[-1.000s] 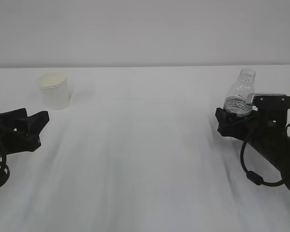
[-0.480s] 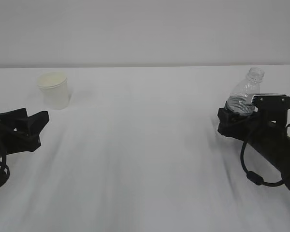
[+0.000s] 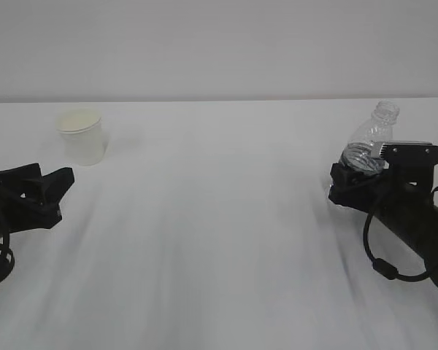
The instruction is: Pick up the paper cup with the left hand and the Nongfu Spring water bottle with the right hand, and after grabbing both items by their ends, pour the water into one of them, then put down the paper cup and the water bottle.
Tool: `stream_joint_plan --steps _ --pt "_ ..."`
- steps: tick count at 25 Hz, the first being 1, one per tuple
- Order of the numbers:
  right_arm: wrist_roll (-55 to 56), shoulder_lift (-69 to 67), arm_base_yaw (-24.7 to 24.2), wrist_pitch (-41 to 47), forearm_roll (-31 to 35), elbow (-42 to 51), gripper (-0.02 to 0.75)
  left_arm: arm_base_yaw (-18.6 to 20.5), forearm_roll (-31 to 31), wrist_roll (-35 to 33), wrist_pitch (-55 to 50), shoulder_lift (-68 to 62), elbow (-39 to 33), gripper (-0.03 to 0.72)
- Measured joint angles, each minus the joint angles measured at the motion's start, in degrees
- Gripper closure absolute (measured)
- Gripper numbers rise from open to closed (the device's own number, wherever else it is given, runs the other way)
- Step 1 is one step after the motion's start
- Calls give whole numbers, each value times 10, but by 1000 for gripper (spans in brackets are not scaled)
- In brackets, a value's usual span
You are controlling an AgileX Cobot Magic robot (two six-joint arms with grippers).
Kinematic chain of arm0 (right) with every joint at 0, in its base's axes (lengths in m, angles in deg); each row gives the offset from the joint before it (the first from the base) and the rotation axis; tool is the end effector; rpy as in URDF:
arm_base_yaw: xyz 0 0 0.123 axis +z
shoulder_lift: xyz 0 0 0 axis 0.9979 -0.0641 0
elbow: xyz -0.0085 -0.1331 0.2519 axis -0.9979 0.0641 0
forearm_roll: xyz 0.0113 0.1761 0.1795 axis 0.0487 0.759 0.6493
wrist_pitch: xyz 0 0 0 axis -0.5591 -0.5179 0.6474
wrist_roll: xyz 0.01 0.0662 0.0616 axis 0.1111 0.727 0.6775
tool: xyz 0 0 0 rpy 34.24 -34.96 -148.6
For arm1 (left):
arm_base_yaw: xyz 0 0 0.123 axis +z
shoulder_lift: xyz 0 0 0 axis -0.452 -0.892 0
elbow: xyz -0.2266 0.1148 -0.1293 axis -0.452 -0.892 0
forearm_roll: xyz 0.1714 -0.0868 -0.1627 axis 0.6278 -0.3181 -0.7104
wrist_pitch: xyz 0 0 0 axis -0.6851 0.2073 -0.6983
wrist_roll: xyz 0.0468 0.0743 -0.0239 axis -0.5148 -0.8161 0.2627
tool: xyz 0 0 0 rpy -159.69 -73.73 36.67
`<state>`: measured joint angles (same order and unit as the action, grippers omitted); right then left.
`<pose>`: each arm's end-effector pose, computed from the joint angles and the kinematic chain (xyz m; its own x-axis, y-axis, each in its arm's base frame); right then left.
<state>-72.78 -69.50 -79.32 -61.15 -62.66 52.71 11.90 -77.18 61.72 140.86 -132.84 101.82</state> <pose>0.3309 0.0469 0.0656 -0.2935 0.0502 -0.9546 -0.1623 0.9815 0.1015 0.2372 -0.0719 0.1413 -0.2265 -0.0687 -0.9716 0.3162 0.9383 -0.1401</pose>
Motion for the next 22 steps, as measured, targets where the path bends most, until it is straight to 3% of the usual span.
stream_joint_plan --steps 16,22 --pt "-47 0 0 2 -39 2 306 0 0 0 0 0 0 281" --pt "-64 45 0 14 -56 44 306 0 0 0 1 -9 0 281"
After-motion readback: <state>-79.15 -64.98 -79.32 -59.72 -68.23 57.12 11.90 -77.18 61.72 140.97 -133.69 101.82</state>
